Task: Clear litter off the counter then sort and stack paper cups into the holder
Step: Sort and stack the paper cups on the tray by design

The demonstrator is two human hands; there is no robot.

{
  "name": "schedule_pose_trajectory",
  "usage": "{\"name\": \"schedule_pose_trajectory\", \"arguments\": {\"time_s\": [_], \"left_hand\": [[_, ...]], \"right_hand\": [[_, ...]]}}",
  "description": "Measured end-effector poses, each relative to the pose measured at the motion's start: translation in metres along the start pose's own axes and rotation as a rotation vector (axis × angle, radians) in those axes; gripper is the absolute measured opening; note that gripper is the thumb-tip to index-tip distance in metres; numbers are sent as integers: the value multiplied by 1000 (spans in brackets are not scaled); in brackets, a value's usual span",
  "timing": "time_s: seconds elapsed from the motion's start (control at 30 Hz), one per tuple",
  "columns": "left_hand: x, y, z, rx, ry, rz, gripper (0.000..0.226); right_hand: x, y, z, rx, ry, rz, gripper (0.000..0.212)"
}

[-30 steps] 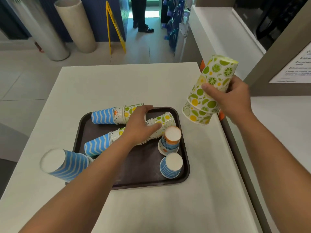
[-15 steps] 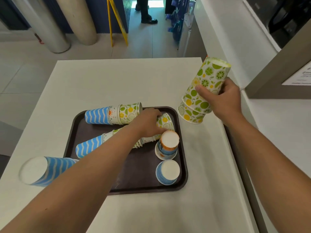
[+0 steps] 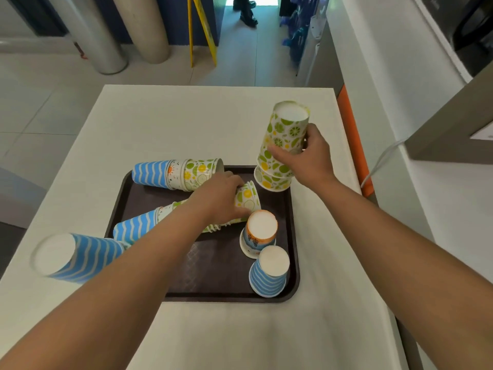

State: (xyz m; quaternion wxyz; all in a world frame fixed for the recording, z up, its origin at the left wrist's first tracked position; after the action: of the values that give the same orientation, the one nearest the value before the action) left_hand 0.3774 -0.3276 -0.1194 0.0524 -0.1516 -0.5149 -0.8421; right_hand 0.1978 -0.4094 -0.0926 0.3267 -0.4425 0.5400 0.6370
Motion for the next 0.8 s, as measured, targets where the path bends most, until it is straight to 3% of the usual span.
{"name": "schedule_pose_trajectory", "arguments": {"time_s": [0.23, 0.37, 0.67, 0.8], "left_hand": [[-7, 2, 11, 36, 27, -13, 74], [-8, 1, 12, 39, 27, -8, 76], [-9, -2, 11, 33, 29, 4, 76], [-8, -1, 11, 24, 28, 3, 77]], "right_hand": [[19, -28, 6, -162, -13, 8, 68], [41, -38, 15, -251, -58, 13, 76], [56, -47, 23, -279, -132, 90, 78], [54, -43, 23, -310, -161, 130, 91]]}}
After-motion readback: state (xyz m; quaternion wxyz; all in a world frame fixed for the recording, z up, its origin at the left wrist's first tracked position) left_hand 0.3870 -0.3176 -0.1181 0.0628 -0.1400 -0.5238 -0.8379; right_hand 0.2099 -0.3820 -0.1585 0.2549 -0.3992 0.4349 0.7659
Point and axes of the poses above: each hand's wrist, its own z-axis away from the middle knuckle, its own y-axis out of the back of the hand, x = y × z, the point moved 6 cm from there along -z, towards the middle knuckle, and after that the axes turned 10 degrees about -x, right-handed, at the moved point
